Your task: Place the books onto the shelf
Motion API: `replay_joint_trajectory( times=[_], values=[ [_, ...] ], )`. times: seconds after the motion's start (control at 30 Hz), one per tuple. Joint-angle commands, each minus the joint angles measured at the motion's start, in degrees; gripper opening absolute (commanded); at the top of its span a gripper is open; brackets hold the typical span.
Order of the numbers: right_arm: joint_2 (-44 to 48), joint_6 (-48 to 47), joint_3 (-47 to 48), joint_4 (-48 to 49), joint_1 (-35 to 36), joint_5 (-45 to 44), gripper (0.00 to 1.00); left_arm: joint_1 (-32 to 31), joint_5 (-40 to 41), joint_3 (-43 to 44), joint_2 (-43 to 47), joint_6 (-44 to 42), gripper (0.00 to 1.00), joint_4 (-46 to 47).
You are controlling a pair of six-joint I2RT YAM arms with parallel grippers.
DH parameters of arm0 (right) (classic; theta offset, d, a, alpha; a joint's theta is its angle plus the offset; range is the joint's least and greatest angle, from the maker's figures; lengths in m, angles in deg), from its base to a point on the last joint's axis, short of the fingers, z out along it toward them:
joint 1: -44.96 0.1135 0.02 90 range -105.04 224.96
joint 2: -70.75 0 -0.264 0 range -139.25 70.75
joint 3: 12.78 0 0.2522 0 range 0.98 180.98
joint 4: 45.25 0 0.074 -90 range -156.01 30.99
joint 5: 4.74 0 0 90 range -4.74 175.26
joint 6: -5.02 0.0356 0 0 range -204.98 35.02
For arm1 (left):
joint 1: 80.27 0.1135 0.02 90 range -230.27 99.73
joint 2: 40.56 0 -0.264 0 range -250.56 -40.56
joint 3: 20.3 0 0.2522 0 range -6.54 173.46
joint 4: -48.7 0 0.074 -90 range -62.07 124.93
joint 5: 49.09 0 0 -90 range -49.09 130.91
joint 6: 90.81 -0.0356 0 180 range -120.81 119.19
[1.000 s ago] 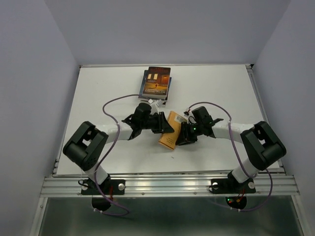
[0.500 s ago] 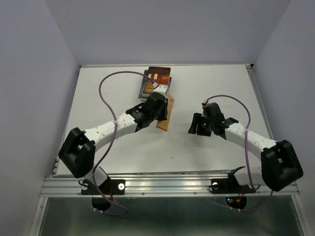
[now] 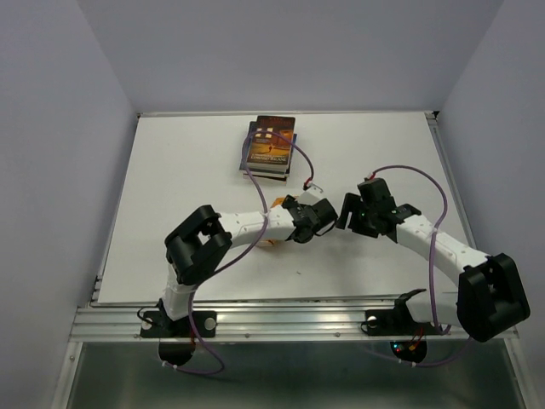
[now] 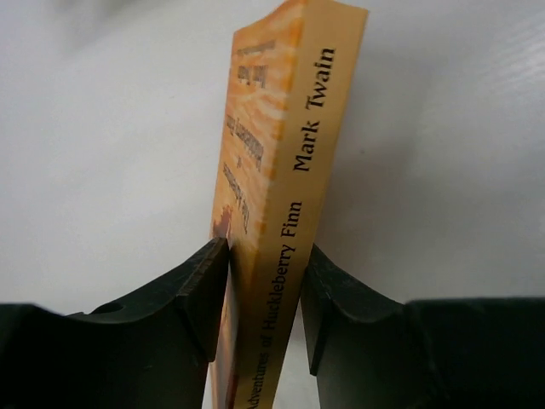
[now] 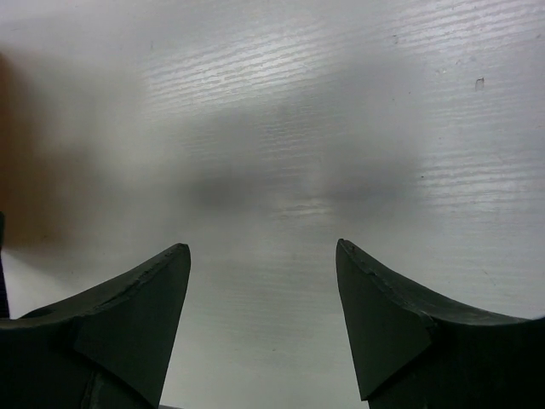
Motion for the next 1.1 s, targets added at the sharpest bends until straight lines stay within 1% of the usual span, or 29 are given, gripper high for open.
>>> replay_joint_trajectory(
  times=[0.0,0.07,0.1,0.13,0.17,0.2,0.23,0.3,0.33,0.37,0.43,0.47,0.5,0.53,0.57,0.6,0.63,0.7,0.73,0.77,0.8,0.87,0.9,0.93,1.0,1.07],
  values=[
    [1.3,1.3,0.1,-0.4,-0.4,-0.7,0.76,-2.3,-4.9,3.2,4.3,1.1,0.53,0.5],
    [1.2,1.4,0.1,-0.4,-0.9,-0.3,0.77,-3.0,-8.5,1.7,5.6,0.1,0.54,3.7],
    [0.8,1.5,0.2,-0.3,-0.9,0.2,0.77,-3.0,-11.6,0.2,6.9,-0.1,0.54,4.6],
    [0.6,1.3,0.4,-0.3,-0.9,0.6,0.78,-3.0,-12.5,-0.5,7.4,-0.3,0.55,5.3],
    [0.5,1.3,0.7,-0.3,-0.9,1.5,0.78,-3.0,-13.1,-1.0,7.8,0.0,0.68,5.8],
    [0.1,0.9,1.0,-0.1,-0.9,1.9,0.79,-2.9,-14.3,-2.0,8.8,0.0,0.77,6.0],
    [-0.1,0.7,1.4,0.1,-0.9,2.3,0.81,-3.0,-15.1,-2.6,9.3,-0.1,0.81,6.2],
    [-0.3,-1.3,1.9,0.9,-0.9,4.7,0.82,-3.0,-16.1,-4.2,11.1,0.8,0.83,6.8],
    [-0.5,-2.0,2.5,1.2,-0.9,5.3,0.83,-3.0,-16.5,-4.8,11.7,1.1,0.87,6.9],
    [-0.8,-4.3,2.9,2.3,-0.9,7.4,0.85,-2.9,-17.0,-6.1,13.3,1.7,0.93,7.4],
    [-1.5,-6.8,4.2,3.7,-0.9,10.5,0.86,-2.5,-18.8,-7.8,15.2,3.6,0.95,8.3],
    [-2.7,-8.1,4.6,5.6,-0.9,14.8,0.89,-1.2,-19.8,-8.9,16.1,4.6,0.99,9.7],
    [-3.6,-10.9,5.1,7.0,-0.9,17.5,0.9,-0.1,-24.0,-11.9,18.3,5.4,0.99,10.9],
    [-4.5,-11.3,6.7,9.2,-0.9,19.5,0.94,1.3,-26.7,-13.7,19.3,7.9,0.99,11.9],
    [-5.8,-11.5,6.7,9.2,-0.9,21.5,0.96,2.8,-29.1,-15.7,20.4,9.3,0.99,13.1],
    [-8.4,-12.2,8.6,11.2,-0.9,25.4,1.0,4.4,-32.0,-18.2,21.7,10.3,0.99,16.5],
    [-9.8,-13.5,9.8,11.8,-0.3,25.9,1.0,7.0,-36.9,-23.4,24.7,11.3,0.99,18.3],
    [-13.0,-16.4,14.8,11.6,3.0,24.4,1.0,8.1,-40.8,-28.6,28.2,13.5,0.99,24.4],
    [-16.5,-18.3,16.8,11.3,4.3,23.6,1.0,8.2,-41.5,-32.0,31.8,14.7,0.99,25.3],
    [-18.2,-19.3,19.0,11.0,6.4,23.2,1.0,8.2,-41.5,-33.1,33.5,15.5,0.99,25.7],
    [-21.9,-20.7,23.0,10.8,7.6,23.6,1.0,8.2,-40.7,-35.1,37.1,17.4,0.99,25.8],
    [-25.8,-21.6,26.8,11.1,10.7,24.2,1.0,8.3,-38.4,-36.5,40.7,19.8,0.99,24.0],
    [-27.7,-22.3,28.9,10.9,11.8,24.3,1.0,8.4,-38.3,-37.1,44.0,21.5,0.99,23.6],
    [-29.5,-23.0,32.5,10.9,12.8,23.9,1.0,8.7,-39.1,-38.7,45.5,22.1,0.99,23.5],
    [-34.5,-24.4,36.1,10.7,15.2,24.3,1.0,8.7,-41.5,-40.3,48.7,22.8,0.99,23.8],
    [-39.2,-24.1,40.6,10.7,15.8,24.3,1.0,8.7,-44.2,-42.8,49.6,24.6,0.99,24.5]
  ],
)
